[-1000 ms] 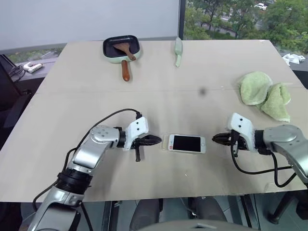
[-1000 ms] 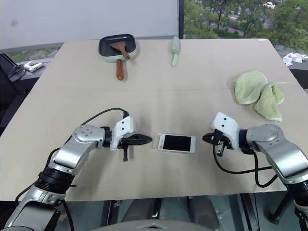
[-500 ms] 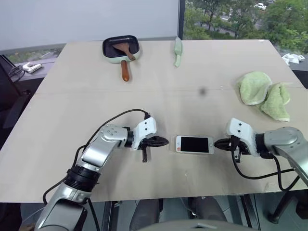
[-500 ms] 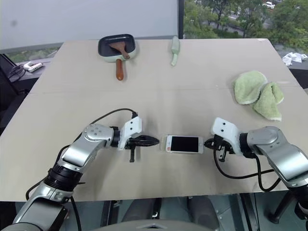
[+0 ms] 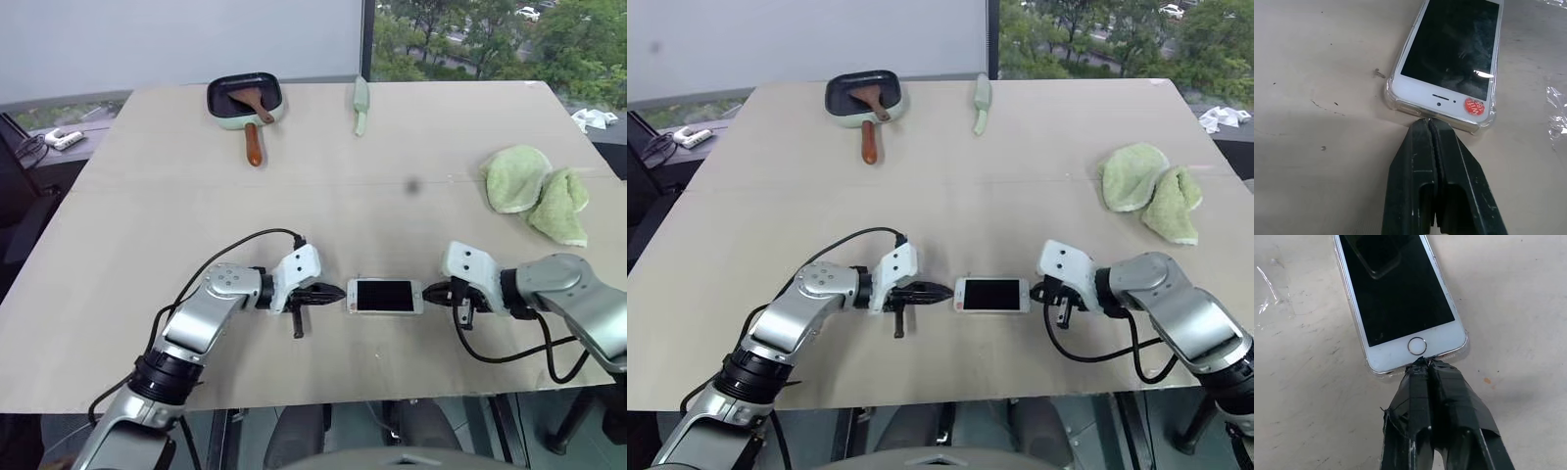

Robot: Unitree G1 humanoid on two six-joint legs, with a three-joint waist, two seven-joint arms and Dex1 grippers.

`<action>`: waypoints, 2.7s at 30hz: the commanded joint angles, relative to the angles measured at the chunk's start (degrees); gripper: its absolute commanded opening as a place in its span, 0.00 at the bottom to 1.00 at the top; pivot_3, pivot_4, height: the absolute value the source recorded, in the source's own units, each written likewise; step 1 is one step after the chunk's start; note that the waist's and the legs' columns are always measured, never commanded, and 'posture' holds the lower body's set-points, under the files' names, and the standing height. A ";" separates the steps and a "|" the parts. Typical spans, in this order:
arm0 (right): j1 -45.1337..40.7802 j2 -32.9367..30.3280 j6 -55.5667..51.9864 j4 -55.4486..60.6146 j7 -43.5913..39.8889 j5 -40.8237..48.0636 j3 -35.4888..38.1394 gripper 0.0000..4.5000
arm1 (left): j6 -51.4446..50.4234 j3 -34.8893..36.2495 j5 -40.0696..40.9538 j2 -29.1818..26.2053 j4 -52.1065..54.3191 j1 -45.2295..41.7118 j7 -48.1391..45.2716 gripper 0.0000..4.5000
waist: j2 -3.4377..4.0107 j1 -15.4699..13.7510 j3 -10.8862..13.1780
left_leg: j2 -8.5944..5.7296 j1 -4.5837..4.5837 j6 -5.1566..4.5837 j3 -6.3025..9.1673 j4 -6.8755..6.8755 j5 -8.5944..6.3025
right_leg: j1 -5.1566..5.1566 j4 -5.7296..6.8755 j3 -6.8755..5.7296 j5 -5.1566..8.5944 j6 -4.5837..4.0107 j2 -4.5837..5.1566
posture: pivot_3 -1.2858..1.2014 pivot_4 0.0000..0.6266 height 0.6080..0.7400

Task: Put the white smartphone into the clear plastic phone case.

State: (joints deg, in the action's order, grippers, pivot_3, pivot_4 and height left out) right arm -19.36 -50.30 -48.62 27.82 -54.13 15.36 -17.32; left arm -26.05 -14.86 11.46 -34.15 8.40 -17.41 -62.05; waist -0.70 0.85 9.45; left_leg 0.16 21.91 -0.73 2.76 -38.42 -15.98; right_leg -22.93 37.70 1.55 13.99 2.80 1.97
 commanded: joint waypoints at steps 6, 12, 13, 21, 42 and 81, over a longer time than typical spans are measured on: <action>-0.82 5.50 0.00 2.50 0.73 0.08 -3.51 0.02 | -0.36 -1.15 1.60 1.74 4.68 1.17 0.41 0.00 | -0.09 0.60 -0.06 | 0.09 -0.18 0.00 -0.02 0.00 0.00 | 0.15 0.00 0.02 0.00 -0.01 -0.08 | 0.52 0.24 1.00; -1.66 9.58 1.90 -0.58 2.66 -1.91 -2.47 0.02 | 0.30 -0.53 1.01 2.58 3.66 0.81 1.58 0.00 | -0.11 1.18 -0.08 | 0.10 -0.22 0.01 -0.02 -0.01 0.01 | 0.18 0.02 0.03 0.00 -0.01 -0.09 | 0.52 0.24 1.00; -1.84 10.50 2.25 -1.10 3.04 -2.42 -2.56 0.02 | 1.10 -0.47 0.32 2.76 2.71 0.57 2.11 0.00 | -0.11 1.23 -0.09 | 0.10 -0.23 0.01 -0.04 -0.03 0.01 | 0.19 0.02 0.05 0.00 -0.01 -0.09 | 0.52 0.24 1.00; -2.54 13.50 4.32 -4.70 4.82 -5.98 -1.96 0.02 | 3.74 0.65 -1.97 4.54 0.02 -0.22 4.58 0.00 | -0.14 1.17 -0.15 | 0.09 -0.44 0.02 -0.06 -0.10 0.04 | 0.39 0.06 0.09 -0.02 -0.01 -0.08 | 0.52 0.24 1.00; 3.77 9.24 14.02 -8.40 5.39 -4.10 12.75 0.02 | 5.34 5.50 -1.38 -0.53 -1.40 -0.59 3.34 0.00 | -0.14 -0.16 -0.11 | 0.01 0.66 0.04 -0.01 0.01 0.03 | -0.63 -0.01 0.03 -0.04 -0.04 0.03 | 0.52 0.24 1.00; 16.54 20.14 28.25 -18.58 3.67 0.44 8.45 0.02 | 7.11 -0.77 -1.20 5.29 -6.10 -2.68 2.98 0.00 | -0.13 0.04 -0.16 | -0.01 -0.25 0.03 -0.06 0.03 0.03 | 0.21 0.05 0.08 -0.01 -0.04 -0.06 | 0.52 0.24 1.00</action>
State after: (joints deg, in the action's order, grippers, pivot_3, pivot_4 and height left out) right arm -3.96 -29.46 -17.39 10.49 -49.65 17.78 -5.63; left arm -19.47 -14.84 10.50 -29.01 2.39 -20.14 -59.11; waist -0.83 0.89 9.29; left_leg 0.16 21.63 -0.70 2.70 -38.39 -15.95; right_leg -22.69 37.75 1.63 13.98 2.76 1.91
